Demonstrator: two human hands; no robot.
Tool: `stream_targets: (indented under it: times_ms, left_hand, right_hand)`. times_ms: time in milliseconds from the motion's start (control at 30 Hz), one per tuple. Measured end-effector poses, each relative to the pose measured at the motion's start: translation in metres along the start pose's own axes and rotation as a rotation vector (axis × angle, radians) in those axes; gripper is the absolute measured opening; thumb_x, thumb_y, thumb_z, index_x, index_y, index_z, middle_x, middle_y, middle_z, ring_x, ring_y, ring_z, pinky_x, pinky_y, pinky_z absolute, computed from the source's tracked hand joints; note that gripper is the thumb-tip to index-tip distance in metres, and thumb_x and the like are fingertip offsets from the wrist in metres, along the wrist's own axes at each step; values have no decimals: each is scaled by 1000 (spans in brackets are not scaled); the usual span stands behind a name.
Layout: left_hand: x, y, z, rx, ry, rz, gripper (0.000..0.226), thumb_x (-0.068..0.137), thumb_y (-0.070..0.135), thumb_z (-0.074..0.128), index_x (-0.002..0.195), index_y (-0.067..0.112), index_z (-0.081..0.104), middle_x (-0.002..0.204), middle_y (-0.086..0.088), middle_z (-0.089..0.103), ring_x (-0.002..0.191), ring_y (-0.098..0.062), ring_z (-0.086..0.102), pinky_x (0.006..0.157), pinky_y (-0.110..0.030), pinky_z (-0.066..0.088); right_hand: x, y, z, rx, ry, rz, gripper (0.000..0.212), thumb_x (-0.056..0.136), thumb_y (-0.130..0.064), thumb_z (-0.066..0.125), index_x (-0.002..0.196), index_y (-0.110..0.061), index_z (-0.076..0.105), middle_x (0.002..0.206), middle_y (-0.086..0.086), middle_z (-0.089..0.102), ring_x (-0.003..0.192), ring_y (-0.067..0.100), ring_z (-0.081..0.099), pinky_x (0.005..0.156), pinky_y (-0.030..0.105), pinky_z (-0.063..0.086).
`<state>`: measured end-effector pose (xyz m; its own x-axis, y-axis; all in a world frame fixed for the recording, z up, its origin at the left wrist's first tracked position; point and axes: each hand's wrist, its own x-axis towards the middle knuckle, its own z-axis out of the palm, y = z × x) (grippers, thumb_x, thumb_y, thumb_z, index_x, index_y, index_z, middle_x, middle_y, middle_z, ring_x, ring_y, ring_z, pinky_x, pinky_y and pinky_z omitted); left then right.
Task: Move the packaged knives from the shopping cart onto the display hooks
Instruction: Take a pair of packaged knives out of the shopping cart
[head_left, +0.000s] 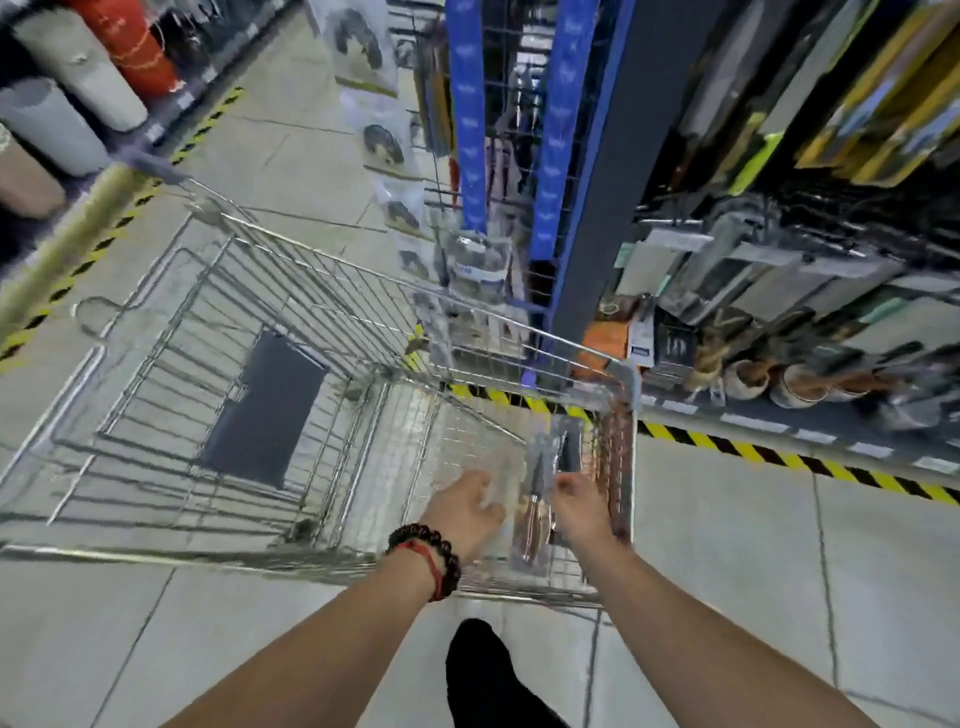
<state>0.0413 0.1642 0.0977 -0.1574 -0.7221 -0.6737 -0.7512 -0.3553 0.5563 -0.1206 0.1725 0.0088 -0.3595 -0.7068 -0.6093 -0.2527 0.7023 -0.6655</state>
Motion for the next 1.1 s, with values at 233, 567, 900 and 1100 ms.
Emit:
stream_targets:
  times_ms: [233, 567, 900, 1100]
  left_hand:
    - [132, -26, 38, -21, -248, -138, 68, 84, 37, 58, 146, 22, 36, 140, -7, 52, 121, -24, 55, 106, -30, 41]
    - [263, -93, 147, -100, -356, -315, 51, 96, 37, 51, 141, 16, 37, 134, -10, 55, 103, -20, 58, 86, -22, 43]
    - [263, -99, 166, -358, -180, -322, 30, 87, 26, 68, 112, 14, 59, 92, 2, 69, 82, -18, 67, 68, -28, 54]
    - [264, -96, 165, -324, -109, -348, 27, 87, 23, 64, 112, 18, 54, 96, -4, 66, 84, -24, 62, 71, -25, 46]
  right_hand:
    - [79, 39, 28, -240, -71, 245, 49, 92, -36, 58, 138, -21, 49, 123, 9, 64, 97, 23, 60, 84, 25, 46]
    - [155, 122, 97, -175, 1, 379, 91, 92, -23, 51, 142, -53, -19, 149, -4, 28, 107, 33, 62, 86, 45, 56]
    - [159, 130, 99, -239, 69, 305, 37, 85, -15, 51, 113, -38, 48, 133, 10, 51, 85, 27, 61, 79, 33, 51]
    - [153, 116, 105, -190, 15, 341, 36, 78, -23, 48, 106, -40, 63, 152, 13, 35, 127, 32, 49, 98, 37, 48]
